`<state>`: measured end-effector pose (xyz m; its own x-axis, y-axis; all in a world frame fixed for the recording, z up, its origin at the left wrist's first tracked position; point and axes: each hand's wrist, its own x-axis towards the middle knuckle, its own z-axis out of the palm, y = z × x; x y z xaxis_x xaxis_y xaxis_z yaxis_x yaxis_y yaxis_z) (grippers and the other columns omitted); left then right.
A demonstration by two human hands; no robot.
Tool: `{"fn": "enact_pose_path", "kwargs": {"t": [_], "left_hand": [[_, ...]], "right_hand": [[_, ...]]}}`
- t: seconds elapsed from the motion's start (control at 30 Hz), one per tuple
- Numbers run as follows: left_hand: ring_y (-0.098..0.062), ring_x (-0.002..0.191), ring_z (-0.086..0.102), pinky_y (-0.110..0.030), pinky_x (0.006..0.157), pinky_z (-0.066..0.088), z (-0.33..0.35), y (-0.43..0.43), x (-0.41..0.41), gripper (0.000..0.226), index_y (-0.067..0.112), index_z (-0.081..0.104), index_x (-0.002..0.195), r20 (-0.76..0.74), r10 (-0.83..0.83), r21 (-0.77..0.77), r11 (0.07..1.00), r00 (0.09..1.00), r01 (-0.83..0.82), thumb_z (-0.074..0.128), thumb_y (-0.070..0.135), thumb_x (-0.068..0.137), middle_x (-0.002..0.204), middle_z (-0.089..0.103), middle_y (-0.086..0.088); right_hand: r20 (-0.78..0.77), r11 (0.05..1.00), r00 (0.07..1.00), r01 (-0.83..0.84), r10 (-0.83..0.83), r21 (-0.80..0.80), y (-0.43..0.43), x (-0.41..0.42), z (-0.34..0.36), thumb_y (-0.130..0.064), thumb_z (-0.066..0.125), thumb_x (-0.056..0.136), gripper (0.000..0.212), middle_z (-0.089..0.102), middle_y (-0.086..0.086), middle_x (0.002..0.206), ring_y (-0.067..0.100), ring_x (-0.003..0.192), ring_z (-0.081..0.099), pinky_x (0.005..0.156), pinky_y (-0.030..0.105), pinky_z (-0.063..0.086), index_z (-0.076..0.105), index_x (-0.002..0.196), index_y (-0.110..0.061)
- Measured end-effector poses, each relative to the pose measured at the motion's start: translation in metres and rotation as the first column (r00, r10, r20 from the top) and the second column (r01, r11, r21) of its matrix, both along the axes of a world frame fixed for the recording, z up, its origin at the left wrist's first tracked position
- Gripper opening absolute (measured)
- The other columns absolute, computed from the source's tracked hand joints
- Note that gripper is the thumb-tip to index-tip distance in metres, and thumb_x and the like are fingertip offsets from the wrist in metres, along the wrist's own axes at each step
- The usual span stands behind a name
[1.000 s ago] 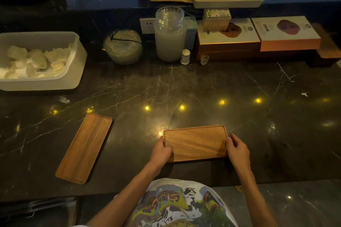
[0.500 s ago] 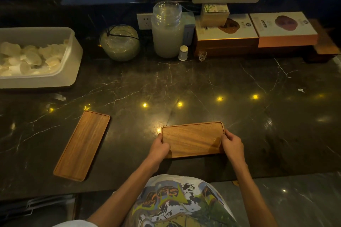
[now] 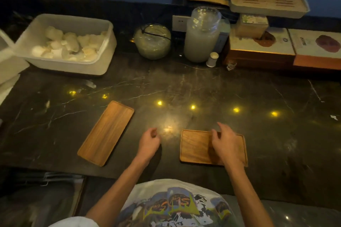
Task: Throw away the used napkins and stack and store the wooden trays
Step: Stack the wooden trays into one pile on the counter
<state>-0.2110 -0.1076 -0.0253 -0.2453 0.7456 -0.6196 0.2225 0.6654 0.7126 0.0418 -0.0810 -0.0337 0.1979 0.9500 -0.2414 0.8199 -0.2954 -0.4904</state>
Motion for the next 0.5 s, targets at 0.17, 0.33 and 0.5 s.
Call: {"fn": "enact_pose_path", "kwargs": {"t": [0.17, 0.33, 0.5], "left_hand": [[-0.034, 0.125, 0.051, -0.052, 0.108, 0.041, -0.003, -0.011, -0.083, 0.041, 0.008, 0.048, 0.136, -0.164, 0.360, 0.031, 0.932, 0.918, -0.360, 0.053, 0.015, 0.096, 0.135, 0.055, -0.016], [-0.040, 0.135, 0.031, -0.050, 0.113, 0.031, -0.011, -0.036, -0.150, 0.057, 0.009, 0.036, 0.141, -0.394, 0.539, -0.083, 0.786, 0.745, -0.612, 0.056, 0.020, 0.089, 0.147, 0.036, -0.021], [-0.040, 0.131, 0.033, -0.044, 0.111, 0.033, -0.020, -0.048, -0.181, 0.055, 0.004, 0.039, 0.135, -0.357, 0.580, -0.210, 0.714, 0.732, -0.668, 0.054, 0.016, 0.084, 0.141, 0.035, -0.022]], "right_hand": [[-0.109, 0.915, 0.914, -0.398, 0.390, -0.061, 0.046, -0.112, 0.008, -0.031, 0.055, 0.096, 0.044, 0.060, 0.012, 0.134, 0.026, 0.124, 0.054, 0.105, 0.037, 0.040, 0.055, 0.135, -0.010], [-0.101, 0.816, 0.834, -0.551, 0.542, -0.173, 0.085, -0.224, 0.005, -0.037, 0.054, 0.095, 0.050, 0.059, 0.011, 0.134, 0.027, 0.124, 0.056, 0.103, 0.041, 0.046, 0.051, 0.139, -0.013], [-0.121, 0.748, 0.787, -0.614, 0.605, -0.251, 0.109, -0.296, -0.005, -0.032, 0.053, 0.096, 0.046, 0.060, 0.016, 0.131, 0.032, 0.121, 0.056, 0.103, 0.045, 0.046, 0.052, 0.135, -0.008]]}}
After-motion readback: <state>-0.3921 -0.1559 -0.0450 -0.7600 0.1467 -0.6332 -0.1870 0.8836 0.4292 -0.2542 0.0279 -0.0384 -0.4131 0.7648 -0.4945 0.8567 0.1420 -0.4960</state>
